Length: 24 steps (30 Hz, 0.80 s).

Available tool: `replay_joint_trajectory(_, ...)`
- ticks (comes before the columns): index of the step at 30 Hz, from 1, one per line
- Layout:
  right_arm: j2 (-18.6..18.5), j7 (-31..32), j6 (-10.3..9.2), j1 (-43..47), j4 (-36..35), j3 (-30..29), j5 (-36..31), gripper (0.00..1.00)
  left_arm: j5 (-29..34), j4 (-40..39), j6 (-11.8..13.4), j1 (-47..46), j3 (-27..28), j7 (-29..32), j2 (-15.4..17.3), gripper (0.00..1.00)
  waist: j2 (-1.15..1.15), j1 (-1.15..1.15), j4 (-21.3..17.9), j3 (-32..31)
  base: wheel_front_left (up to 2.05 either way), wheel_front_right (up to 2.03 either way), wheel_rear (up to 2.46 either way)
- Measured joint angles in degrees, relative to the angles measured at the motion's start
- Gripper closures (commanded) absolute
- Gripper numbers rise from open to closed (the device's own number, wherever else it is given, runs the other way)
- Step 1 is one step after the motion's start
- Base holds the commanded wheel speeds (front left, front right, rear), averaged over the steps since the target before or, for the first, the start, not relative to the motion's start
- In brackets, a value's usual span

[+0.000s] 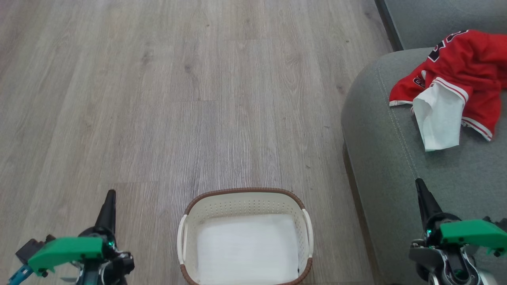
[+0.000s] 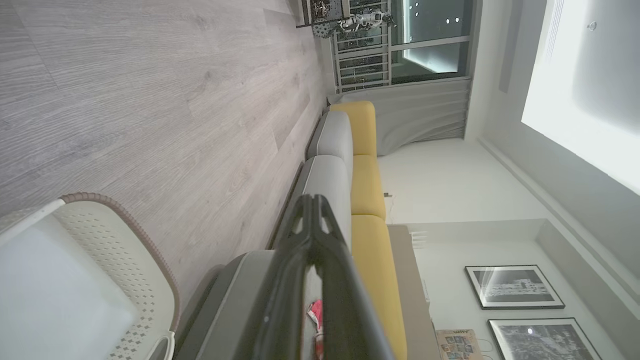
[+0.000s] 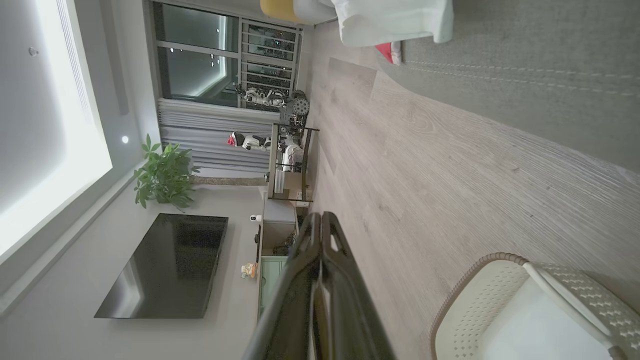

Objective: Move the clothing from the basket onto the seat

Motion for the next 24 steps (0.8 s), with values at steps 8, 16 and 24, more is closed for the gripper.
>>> replay_joint_trajectory(8,0.0,1.1,0.0,-0.5,-0.1,-0.3,5.2,1.0,-5.0,-0.5,-1.0,-1.1,0.9,1.3,-0.1,1.0,0.0,0.0,0.0,0.2,0.0,0.0,0.0)
replay_joint_trajectory(16,0.0,2.2,0.0,-1.4,-0.3,-0.6,8.4,1.0,-8.0,-0.6,-1.5,-2.0,1.1,1.9,-0.2,1.0,0.0,0.0,0.0,0.2,0.0,0.0,0.0)
replay_joint_trajectory(24,0.0,2.2,0.0,-1.4,-0.3,-0.6,8.4,1.0,-8.0,-0.6,-1.5,-2.0,1.1,1.9,-0.2,1.0,0.0,0.0,0.0,0.2,0.0,0.0,0.0)
